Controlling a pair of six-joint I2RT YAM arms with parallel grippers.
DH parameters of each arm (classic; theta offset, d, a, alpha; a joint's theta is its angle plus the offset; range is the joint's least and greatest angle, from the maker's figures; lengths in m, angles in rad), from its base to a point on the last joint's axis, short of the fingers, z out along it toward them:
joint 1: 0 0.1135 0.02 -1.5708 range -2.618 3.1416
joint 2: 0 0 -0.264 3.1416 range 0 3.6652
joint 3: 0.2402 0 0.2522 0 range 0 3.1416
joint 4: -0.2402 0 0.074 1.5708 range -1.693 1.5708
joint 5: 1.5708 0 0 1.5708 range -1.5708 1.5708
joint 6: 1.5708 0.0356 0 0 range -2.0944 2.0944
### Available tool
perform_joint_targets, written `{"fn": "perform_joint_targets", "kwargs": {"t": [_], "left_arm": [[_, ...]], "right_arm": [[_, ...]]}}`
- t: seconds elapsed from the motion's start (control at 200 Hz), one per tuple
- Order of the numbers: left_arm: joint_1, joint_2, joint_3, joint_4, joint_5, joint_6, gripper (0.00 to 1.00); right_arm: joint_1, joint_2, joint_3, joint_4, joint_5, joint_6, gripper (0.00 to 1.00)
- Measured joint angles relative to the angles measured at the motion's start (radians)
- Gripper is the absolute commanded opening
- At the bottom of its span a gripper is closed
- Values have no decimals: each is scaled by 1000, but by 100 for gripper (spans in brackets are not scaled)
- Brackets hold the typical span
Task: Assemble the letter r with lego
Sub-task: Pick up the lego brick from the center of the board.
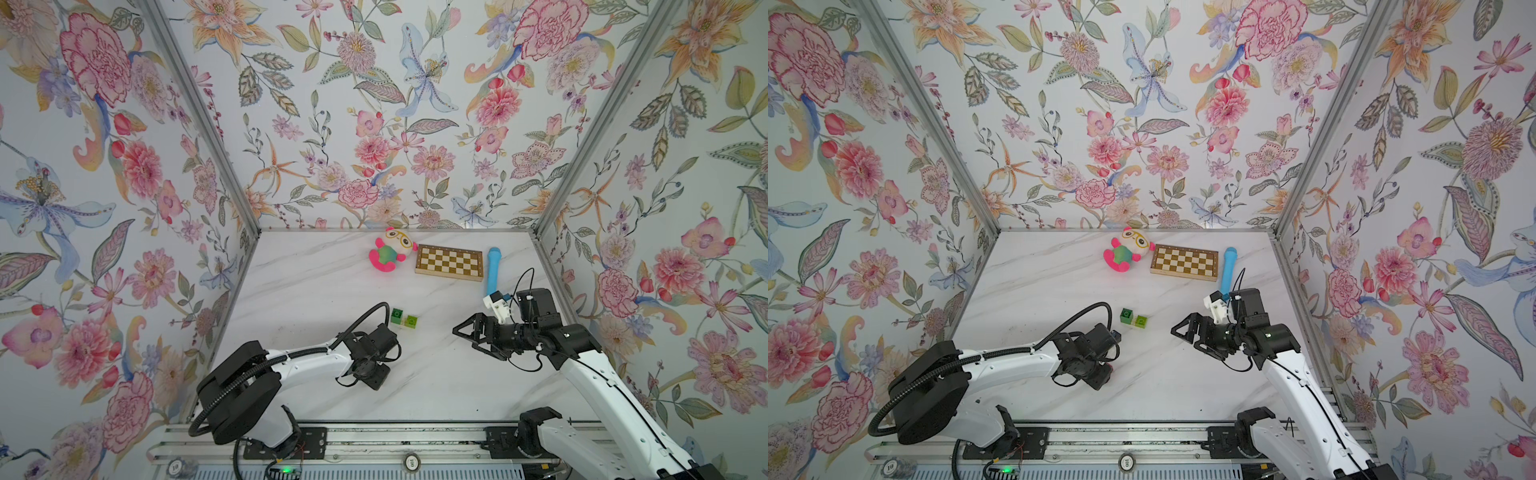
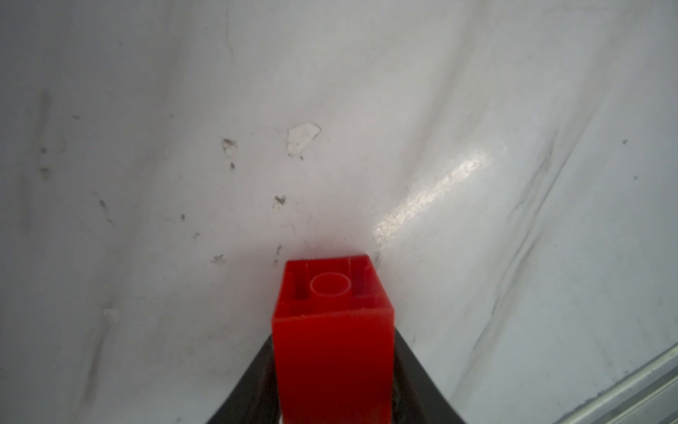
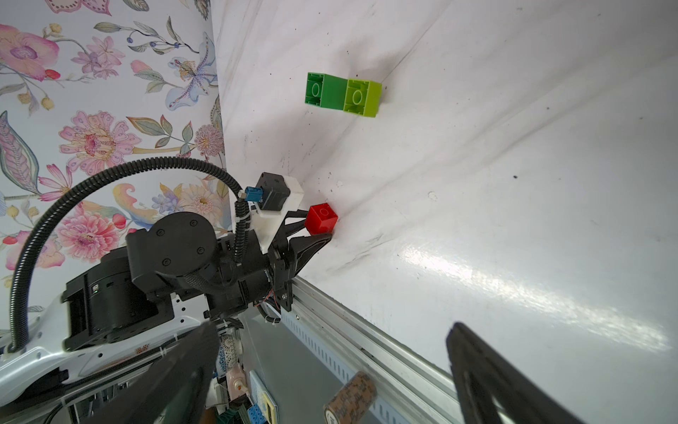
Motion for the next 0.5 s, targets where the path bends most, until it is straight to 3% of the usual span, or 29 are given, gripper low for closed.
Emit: {"fn": "perform_joint_targets", "kwargs": {"t": [0.22, 0.425, 0.5], "left_arm": [[-3, 11, 14, -7, -3, 3, 52], [-3, 18, 15, -6, -26, 13, 31], [-3, 24, 22, -4, -26, 14, 29]], "right_arm": [[0, 37, -3, -4, 0, -1, 99], [0, 84, -2, -4, 0, -5, 99], [-1, 98, -2, -4, 0, -5, 99]]}}
